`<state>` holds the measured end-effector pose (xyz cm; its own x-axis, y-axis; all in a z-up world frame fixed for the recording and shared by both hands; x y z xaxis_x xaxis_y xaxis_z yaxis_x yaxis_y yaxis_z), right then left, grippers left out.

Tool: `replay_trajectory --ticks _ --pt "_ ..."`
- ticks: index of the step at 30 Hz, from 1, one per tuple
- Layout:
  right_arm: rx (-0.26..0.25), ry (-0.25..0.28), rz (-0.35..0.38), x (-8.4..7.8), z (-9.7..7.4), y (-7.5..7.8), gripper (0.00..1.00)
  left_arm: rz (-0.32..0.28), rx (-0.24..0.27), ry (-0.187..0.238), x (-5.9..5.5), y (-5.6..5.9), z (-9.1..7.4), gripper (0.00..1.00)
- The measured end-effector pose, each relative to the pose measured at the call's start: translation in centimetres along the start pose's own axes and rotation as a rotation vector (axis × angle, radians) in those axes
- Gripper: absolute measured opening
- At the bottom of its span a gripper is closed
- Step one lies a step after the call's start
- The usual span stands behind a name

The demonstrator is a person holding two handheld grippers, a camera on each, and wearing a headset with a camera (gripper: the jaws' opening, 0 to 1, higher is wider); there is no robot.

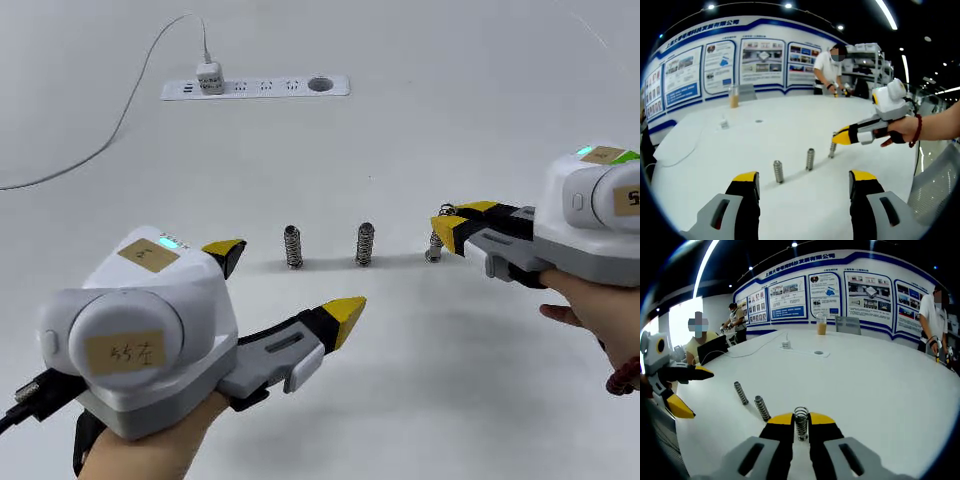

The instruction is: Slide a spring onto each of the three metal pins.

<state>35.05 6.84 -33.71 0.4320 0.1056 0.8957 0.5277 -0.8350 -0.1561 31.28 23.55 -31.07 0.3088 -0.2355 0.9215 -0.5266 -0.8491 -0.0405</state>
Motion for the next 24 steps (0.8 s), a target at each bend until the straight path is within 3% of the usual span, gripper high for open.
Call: replay_trajectory --ticks 24 --pt "-0.002 -0.042 0.028 -2.0 0.6 -0.1 0.12 -0.008 -0.003 -0.013 -0.3 -0.1 0.1 0.74"
Point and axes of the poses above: the centre of the closed fingertips' face, and the gripper's own axes: z roughly forward along the fingers, y roughly to its right, x roughly out of its top, the point moved 2 cm from there along -z, roughly backward along the fingers, and after that the axes turned 15 degrees about x, right-handed, at the moved point
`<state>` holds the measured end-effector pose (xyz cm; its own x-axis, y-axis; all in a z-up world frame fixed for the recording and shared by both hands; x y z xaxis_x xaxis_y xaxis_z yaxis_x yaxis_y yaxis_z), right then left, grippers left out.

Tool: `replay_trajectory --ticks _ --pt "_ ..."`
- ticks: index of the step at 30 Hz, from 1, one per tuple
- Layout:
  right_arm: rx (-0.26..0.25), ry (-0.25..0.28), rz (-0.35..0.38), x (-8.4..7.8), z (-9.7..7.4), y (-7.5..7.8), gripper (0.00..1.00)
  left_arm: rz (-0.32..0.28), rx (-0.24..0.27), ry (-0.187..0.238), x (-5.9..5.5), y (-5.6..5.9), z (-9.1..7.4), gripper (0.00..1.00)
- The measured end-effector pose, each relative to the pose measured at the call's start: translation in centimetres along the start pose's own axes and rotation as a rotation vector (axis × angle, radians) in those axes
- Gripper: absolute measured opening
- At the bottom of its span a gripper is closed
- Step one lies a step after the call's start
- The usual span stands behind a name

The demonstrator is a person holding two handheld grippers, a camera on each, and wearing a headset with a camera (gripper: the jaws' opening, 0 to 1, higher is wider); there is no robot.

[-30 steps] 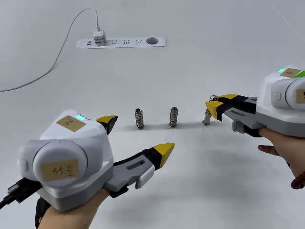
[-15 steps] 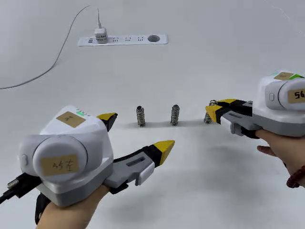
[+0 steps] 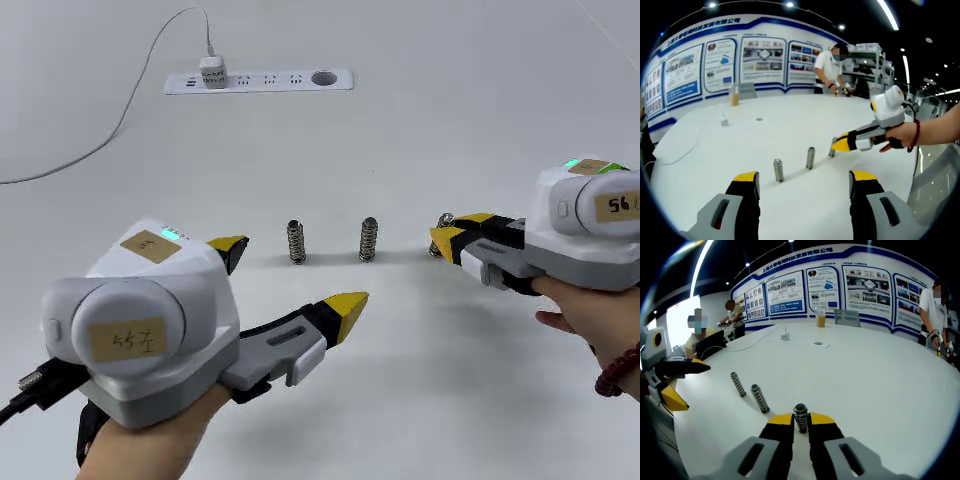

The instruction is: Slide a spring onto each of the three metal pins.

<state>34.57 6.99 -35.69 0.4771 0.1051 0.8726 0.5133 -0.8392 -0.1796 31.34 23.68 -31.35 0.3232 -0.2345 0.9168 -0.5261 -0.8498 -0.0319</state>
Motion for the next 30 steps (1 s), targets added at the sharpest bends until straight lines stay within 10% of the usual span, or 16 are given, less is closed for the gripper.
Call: replay_trajectory --ticks 30 --pt "0.045 0.005 0.046 0.9 -2.6 -1.9 0.42 0.019 0.025 -0.019 0.3 -2.0 -0.4 0.78"
Point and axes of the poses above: the centre of the closed fingertips' face, and the gripper's own axes: z roughly forward along the fingers, y roughly to its right, x roughly out of its top, the point moved 2 cm from there along -z, roughly backward along the fingers, and after that the axes turned 15 degrees about x, right-handed, at the moved point
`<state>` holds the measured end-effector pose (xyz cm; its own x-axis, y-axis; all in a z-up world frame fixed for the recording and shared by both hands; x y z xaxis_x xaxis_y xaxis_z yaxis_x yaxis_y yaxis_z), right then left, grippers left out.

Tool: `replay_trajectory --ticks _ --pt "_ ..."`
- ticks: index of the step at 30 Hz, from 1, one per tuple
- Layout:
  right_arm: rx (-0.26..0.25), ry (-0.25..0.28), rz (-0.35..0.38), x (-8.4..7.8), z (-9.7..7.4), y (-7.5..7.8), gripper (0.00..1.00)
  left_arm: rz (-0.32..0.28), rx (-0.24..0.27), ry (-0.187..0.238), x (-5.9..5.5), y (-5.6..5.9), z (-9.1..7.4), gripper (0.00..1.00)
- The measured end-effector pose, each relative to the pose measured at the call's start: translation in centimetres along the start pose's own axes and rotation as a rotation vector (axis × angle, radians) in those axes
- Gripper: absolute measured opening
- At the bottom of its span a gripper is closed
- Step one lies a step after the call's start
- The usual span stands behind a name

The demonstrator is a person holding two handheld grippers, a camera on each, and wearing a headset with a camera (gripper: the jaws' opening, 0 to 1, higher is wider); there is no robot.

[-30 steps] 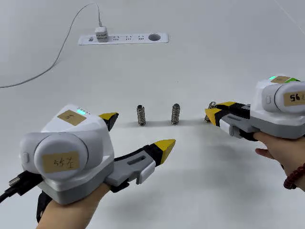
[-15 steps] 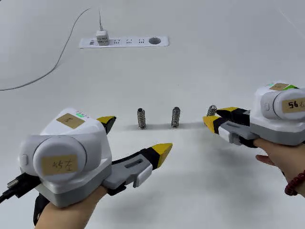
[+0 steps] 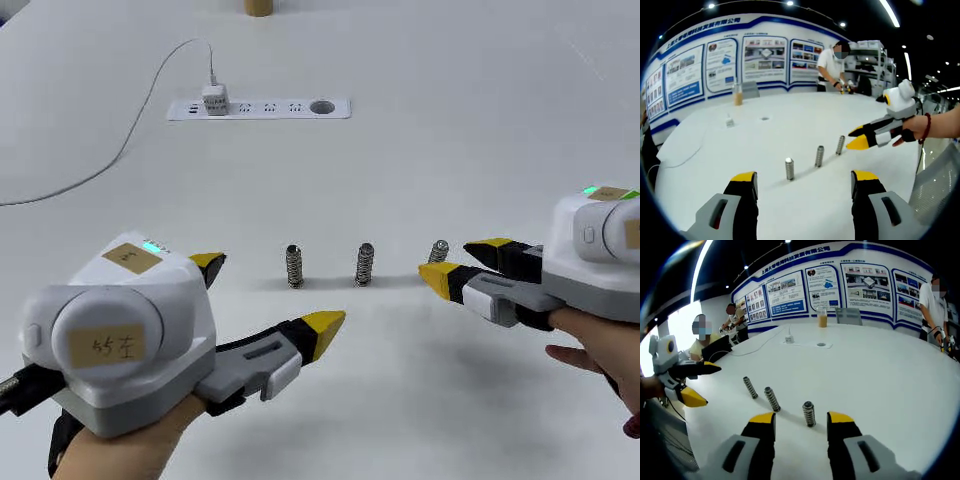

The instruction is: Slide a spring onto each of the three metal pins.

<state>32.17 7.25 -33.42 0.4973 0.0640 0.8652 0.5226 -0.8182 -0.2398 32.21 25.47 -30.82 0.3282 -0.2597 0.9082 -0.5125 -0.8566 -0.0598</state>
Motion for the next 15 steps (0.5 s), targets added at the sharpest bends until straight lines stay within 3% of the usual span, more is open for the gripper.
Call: replay_trajectory --ticks 15 --pt "0.064 -0.023 -0.009 -0.1 -2.0 -2.3 0.60 0.001 -0.017 -0.024 -0.3 -0.3 -1.1 0.84"
Point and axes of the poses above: the centre of the closed fingertips' face, and the gripper's own axes: z roughly forward along the fingers, y roughly to its right, x roughly out of its top, the point moved 2 cm from there along -z, roughly backward along the fingers, and after that the axes turned 15 degrees about x, right-handed, at the moved point
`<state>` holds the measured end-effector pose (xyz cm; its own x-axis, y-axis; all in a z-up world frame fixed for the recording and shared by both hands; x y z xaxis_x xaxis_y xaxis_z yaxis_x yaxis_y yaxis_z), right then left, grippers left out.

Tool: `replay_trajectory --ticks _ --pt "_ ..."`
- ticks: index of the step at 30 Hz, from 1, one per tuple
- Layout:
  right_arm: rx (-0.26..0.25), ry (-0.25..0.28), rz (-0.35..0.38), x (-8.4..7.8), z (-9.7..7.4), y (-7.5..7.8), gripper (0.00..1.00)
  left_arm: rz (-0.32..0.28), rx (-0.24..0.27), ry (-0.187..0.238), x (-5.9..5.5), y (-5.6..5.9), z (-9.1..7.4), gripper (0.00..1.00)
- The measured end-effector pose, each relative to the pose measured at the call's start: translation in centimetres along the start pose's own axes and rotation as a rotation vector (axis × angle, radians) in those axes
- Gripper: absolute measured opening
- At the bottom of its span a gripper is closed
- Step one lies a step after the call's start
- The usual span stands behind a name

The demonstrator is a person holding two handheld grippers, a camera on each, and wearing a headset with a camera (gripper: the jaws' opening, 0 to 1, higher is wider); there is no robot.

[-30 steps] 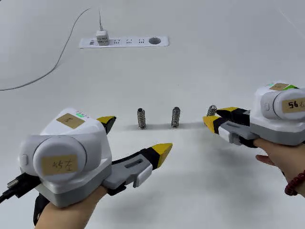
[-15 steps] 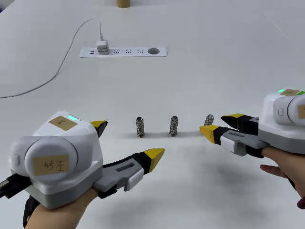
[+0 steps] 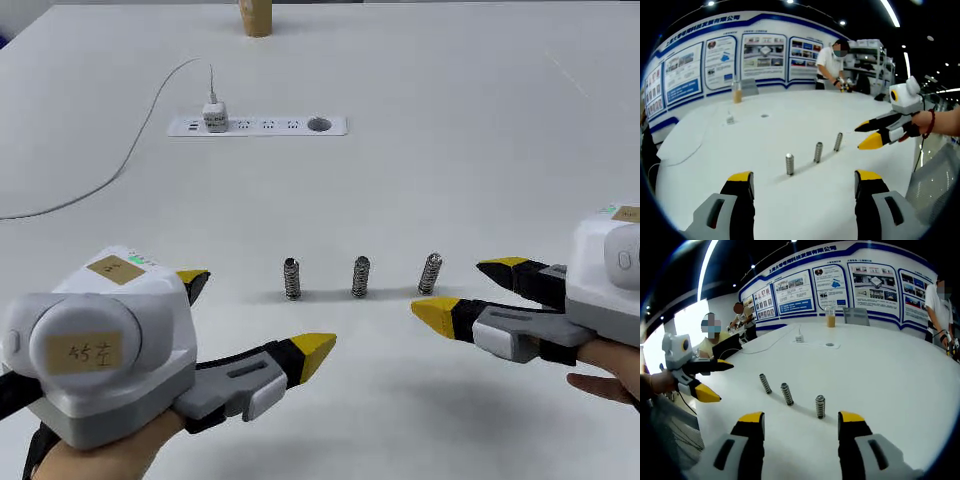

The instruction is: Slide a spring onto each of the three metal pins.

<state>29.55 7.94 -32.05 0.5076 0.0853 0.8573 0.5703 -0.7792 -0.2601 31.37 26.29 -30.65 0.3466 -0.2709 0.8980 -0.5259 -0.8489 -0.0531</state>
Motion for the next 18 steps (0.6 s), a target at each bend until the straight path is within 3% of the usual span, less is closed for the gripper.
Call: replay_trajectory --ticks 18 --pt "0.044 -0.004 -0.022 -0.4 -1.6 -1.8 0.75 -0.023 0.012 -0.006 -0.2 -0.4 -1.3 0.89"
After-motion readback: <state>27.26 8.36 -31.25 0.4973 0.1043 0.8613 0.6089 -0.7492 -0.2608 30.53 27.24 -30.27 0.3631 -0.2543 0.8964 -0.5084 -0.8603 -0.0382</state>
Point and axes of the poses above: the centre of the closed fingertips' face, and the gripper's own axes: z roughly forward along the fingers, y roughly to its right, x roughly out of its top, the point moved 2 cm from there along -z, roughly backward along the fingers, and after that the axes turned 15 degrees about x, right-handed, at the moved point
